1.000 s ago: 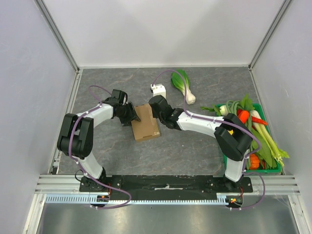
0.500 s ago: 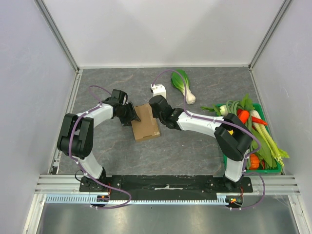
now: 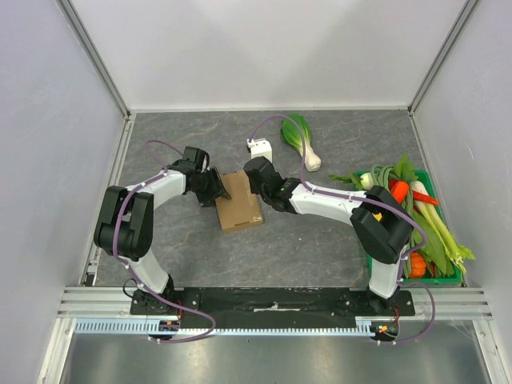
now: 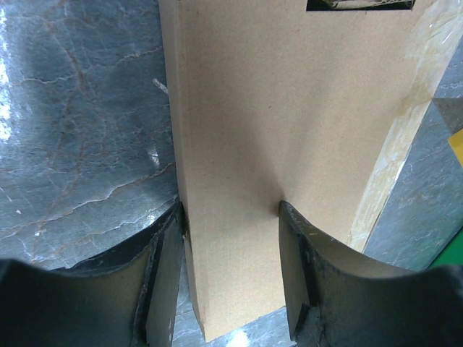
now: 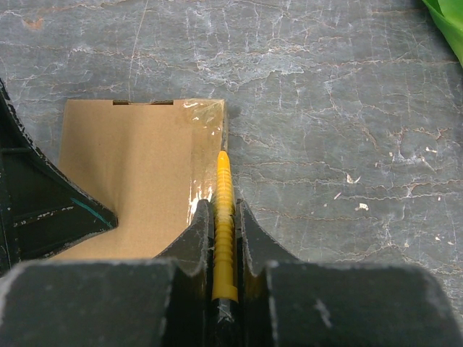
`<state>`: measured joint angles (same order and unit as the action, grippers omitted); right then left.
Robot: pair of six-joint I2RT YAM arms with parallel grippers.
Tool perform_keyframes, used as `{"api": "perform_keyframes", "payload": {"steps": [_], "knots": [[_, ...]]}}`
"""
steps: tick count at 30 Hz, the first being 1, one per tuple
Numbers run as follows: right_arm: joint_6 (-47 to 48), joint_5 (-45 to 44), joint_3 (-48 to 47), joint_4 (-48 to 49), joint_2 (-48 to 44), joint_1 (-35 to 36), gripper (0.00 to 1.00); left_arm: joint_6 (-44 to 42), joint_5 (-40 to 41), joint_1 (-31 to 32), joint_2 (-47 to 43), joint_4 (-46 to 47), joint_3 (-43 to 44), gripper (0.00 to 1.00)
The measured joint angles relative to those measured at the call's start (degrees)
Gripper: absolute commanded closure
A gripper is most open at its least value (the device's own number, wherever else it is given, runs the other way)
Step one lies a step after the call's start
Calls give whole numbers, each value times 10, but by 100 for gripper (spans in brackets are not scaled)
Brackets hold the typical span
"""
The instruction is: Unpack the express box
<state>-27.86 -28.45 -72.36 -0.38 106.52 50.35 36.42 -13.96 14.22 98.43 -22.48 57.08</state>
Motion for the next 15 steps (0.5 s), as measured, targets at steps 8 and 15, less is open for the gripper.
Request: {"api": "perform_keyframes", "payload": {"steps": [8, 15], "knots": [[0, 1, 0, 1, 0, 0, 100, 0, 0, 0, 0, 0, 0, 81], [0, 0, 6, 7, -3, 0, 100, 0, 0, 0, 0, 0, 0, 81]]}}
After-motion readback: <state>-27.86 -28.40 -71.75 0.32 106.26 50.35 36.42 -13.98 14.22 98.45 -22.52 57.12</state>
